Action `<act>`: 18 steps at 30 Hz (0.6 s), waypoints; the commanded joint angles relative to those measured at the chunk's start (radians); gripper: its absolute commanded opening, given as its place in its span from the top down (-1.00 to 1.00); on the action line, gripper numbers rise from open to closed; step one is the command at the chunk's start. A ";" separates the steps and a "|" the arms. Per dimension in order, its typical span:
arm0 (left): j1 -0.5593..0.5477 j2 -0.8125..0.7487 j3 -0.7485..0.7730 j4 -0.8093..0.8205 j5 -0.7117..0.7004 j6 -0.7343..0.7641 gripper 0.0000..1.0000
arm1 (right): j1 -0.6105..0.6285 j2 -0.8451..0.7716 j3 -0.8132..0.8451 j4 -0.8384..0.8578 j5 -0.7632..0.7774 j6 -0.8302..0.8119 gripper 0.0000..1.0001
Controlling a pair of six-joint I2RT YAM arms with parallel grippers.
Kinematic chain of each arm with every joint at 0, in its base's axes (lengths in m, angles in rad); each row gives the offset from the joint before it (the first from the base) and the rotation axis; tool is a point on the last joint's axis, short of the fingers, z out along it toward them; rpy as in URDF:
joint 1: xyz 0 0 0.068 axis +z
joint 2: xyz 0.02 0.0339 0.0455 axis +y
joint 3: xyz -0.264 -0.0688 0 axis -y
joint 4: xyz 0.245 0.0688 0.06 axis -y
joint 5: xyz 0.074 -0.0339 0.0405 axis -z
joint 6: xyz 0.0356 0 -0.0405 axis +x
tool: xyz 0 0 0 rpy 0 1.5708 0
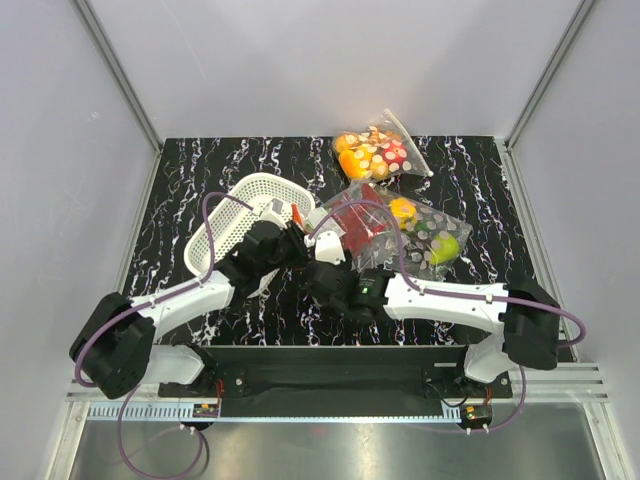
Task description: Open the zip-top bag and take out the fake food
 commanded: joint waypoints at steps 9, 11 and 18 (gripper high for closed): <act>-0.003 -0.005 0.059 0.030 -0.027 -0.002 1.00 | 0.020 0.064 0.065 -0.112 0.199 0.041 -0.15; -0.003 -0.010 0.056 0.030 -0.030 -0.002 1.00 | 0.020 0.064 0.066 -0.098 0.216 0.034 -0.12; -0.005 0.012 0.050 0.036 -0.013 -0.010 1.00 | 0.020 0.050 0.049 -0.043 0.256 -0.016 0.09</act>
